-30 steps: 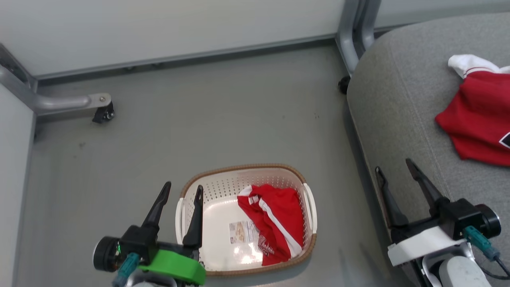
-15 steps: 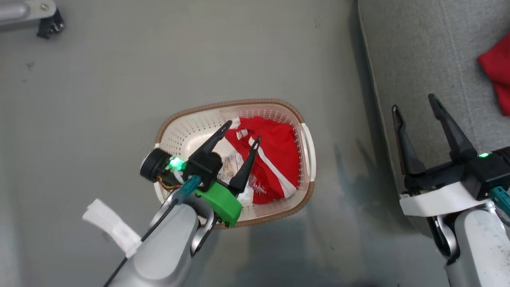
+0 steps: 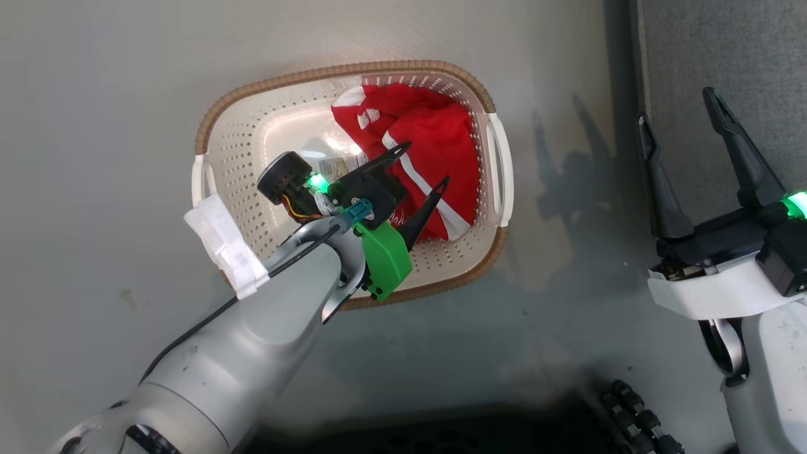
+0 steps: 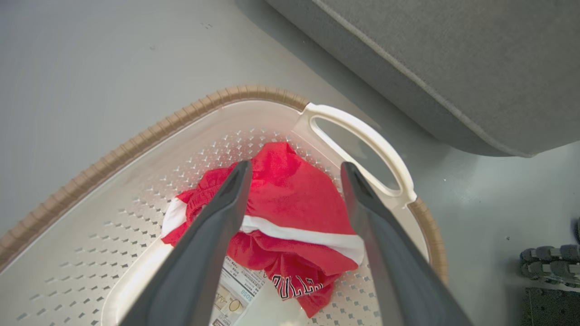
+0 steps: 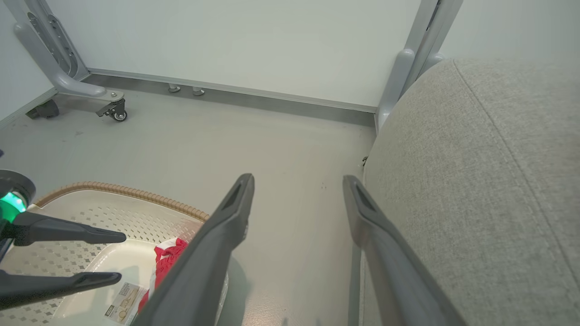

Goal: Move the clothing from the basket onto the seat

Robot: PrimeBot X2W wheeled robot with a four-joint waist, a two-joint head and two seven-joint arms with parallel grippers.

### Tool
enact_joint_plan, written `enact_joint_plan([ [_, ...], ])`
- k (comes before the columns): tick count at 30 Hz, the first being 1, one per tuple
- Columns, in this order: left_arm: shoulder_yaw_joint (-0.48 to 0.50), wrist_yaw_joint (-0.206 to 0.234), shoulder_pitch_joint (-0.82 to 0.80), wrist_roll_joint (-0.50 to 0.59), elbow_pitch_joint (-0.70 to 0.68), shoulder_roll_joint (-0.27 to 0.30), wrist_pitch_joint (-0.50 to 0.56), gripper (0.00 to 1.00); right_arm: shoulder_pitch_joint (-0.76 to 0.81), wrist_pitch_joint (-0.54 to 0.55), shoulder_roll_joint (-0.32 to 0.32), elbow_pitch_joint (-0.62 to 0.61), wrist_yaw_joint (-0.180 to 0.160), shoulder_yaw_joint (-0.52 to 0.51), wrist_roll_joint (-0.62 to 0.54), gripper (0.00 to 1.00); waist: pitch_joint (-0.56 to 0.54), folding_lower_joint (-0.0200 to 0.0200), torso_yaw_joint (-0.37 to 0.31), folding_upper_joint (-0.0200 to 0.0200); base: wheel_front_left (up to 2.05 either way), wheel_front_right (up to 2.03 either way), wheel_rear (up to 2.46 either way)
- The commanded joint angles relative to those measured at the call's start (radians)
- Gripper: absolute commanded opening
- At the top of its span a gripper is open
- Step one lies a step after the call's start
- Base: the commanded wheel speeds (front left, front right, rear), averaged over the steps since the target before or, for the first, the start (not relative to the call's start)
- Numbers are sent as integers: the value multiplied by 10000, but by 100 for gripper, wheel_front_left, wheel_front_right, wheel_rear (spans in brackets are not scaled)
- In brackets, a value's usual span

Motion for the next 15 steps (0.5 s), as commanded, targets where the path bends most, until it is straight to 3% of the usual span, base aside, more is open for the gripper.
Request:
enact_joint_plan([
  [1,-189,-26,-371,-220,166,50,-9,100,-120,-24,-25,-116,-14,25,-68,100,892,-2,-84,107,0,0,0],
  [15,-1835,-27,-2436,-1370,1326,578,-7,100,-510,-24,-50,-1030,-14,625,-133,100,2223,-2,-507,107,0,0,0],
])
